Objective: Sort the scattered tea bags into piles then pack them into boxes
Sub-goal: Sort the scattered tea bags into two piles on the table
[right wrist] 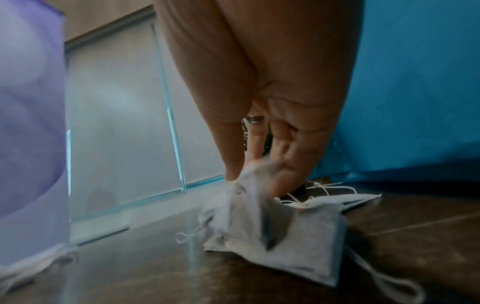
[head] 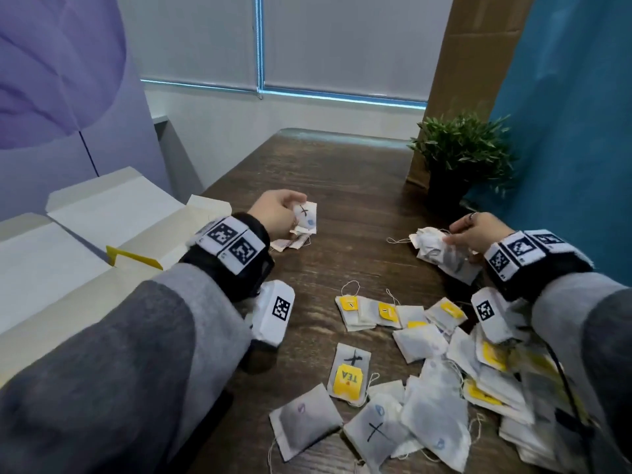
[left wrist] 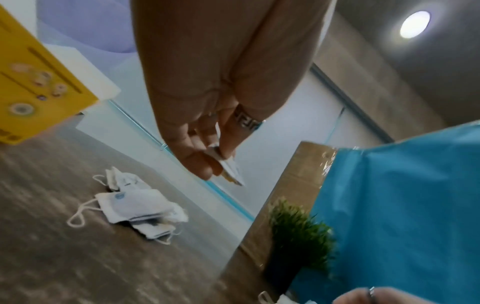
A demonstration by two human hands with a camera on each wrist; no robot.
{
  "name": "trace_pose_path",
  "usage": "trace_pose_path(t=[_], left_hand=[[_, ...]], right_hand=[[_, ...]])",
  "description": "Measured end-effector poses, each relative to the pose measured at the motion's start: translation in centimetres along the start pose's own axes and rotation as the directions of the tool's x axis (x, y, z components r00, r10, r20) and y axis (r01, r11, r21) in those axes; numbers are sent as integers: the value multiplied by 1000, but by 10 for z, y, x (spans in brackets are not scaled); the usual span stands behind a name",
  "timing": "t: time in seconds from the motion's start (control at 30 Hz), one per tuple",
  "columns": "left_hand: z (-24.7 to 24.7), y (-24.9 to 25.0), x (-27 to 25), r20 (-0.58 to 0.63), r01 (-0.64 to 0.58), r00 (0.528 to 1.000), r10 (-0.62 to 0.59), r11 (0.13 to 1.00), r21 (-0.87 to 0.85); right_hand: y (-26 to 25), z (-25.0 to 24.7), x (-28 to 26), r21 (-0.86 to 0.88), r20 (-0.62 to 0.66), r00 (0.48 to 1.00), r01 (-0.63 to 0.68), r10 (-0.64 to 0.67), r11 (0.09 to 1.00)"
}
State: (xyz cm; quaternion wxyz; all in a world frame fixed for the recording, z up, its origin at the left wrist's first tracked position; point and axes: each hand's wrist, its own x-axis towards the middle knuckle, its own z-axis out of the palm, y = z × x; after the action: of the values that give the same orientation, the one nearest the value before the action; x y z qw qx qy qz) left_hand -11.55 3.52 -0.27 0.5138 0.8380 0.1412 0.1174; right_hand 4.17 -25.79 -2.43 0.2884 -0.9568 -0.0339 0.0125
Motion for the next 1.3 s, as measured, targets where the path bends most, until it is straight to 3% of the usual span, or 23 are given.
trace_pose_path(t=[0.1, 0.2, 0.27, 0.33, 0.4, 0.47, 0.57, 0.7, 0.83, 0.93, 1.03, 1.13, 1.2, 1.3], left_hand=[[2, 3, 7, 180, -9, 982, -58, 937, 349], [-1, 3, 5, 210, -46, 970, -119, 763, 644], [-2, 4, -2, 227, -81, 969, -99, 740, 667], [-2, 6, -17, 299, -97, 948, -105, 801, 591], [0, 10, -38, 434, -111, 888, -153, 845, 524], [3, 15, -60, 569, -167, 800, -189, 841, 514], [7, 16, -84, 676, -232, 689, -262, 804, 548], [12, 10, -102, 712, -250, 613, -342, 772, 585], [21, 12, -111, 696, -311, 648, -310, 726, 613], [25, 10, -113, 688, -337, 667, -285, 708, 621], [26, 8, -115, 698, -351, 662, -272, 710, 610], [23, 10, -116, 701, -336, 656, -278, 725, 602], [17, 16, -115, 700, -314, 662, -270, 748, 585], [0, 31, -106, 679, -319, 715, -169, 785, 531]], right_hand=[[-13, 4, -2, -360, -21, 990, 123, -139, 925], [-40, 10, -31, -379, 152, 933, 361, -327, 852], [-58, 17, -57, -345, 388, 840, 514, -379, 786], [-72, 25, -82, -281, 578, 741, 574, -341, 769], [-81, 31, -97, -205, 683, 668, 563, -295, 801], [-85, 38, -105, -184, 722, 640, 545, -264, 818], [-91, 43, -115, -214, 721, 641, 569, -265, 794], [-91, 36, -122, -260, 693, 671, 572, -262, 778], [-90, 25, -128, -276, 634, 708, 581, -309, 766], [-88, 17, -133, -208, 615, 709, 569, -347, 795], [-84, 13, -137, -62, 633, 684, 511, -362, 858], [-80, 13, -136, 212, 580, 692, 382, -430, 899], [-80, 14, -133, 421, 499, 707, 308, -502, 853], [-83, 14, -130, 695, 314, 778, 202, -544, 690]])
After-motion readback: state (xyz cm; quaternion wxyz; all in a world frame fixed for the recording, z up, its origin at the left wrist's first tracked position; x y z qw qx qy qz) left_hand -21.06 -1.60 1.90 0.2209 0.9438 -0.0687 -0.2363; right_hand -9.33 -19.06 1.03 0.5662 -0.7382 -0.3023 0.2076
